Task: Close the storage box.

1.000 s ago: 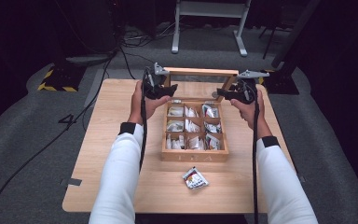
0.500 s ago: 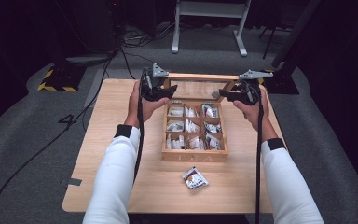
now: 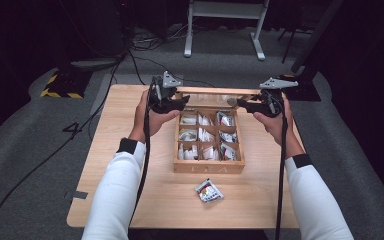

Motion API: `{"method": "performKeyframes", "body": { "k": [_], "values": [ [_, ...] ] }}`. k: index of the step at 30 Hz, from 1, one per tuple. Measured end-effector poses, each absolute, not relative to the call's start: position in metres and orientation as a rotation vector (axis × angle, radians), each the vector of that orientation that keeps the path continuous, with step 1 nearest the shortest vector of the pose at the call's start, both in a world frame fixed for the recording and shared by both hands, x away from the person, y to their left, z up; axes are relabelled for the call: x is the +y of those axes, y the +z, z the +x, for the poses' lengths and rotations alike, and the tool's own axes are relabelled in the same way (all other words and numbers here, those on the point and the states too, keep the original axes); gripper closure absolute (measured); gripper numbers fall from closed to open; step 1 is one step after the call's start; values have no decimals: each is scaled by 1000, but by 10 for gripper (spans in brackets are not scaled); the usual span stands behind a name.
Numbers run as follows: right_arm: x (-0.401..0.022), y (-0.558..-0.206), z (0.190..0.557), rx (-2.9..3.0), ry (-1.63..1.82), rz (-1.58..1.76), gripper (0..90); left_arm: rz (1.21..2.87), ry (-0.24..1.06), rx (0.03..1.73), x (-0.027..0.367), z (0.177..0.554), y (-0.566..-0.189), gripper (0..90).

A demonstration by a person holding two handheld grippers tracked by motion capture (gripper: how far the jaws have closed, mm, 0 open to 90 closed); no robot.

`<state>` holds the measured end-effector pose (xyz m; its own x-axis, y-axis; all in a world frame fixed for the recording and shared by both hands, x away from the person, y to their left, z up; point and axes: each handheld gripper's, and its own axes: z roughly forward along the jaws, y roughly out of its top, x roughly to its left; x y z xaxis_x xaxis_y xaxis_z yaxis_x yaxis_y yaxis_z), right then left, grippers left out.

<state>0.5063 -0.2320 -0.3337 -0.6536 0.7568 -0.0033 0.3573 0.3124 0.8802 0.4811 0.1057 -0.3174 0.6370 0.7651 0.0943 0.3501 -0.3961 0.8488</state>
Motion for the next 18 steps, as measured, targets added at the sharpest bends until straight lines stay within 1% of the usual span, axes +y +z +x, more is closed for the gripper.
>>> {"method": "performKeyframes", "body": {
  "k": [6, 8, 13, 16, 18],
  "values": [
    [-236, -331, 495, 2169, 1310, 974, 501, 2016, 618, 846, 107, 470, -313, 507],
    [-237, -330, 493, 2175, 1290, 996, 484, 2016, 615, 835, 107, 466, -313, 504],
    [-236, -331, 488, 2184, 1272, 1005, 479, 2030, 603, 832, 108, 461, -316, 501],
    [-236, -332, 484, 2188, 1267, 999, 451, 2042, 604, 824, 108, 460, -318, 494],
    [-235, -333, 483, 2187, 1249, 1005, 430, 2044, 610, 835, 109, 459, -319, 466]
  ]
}}
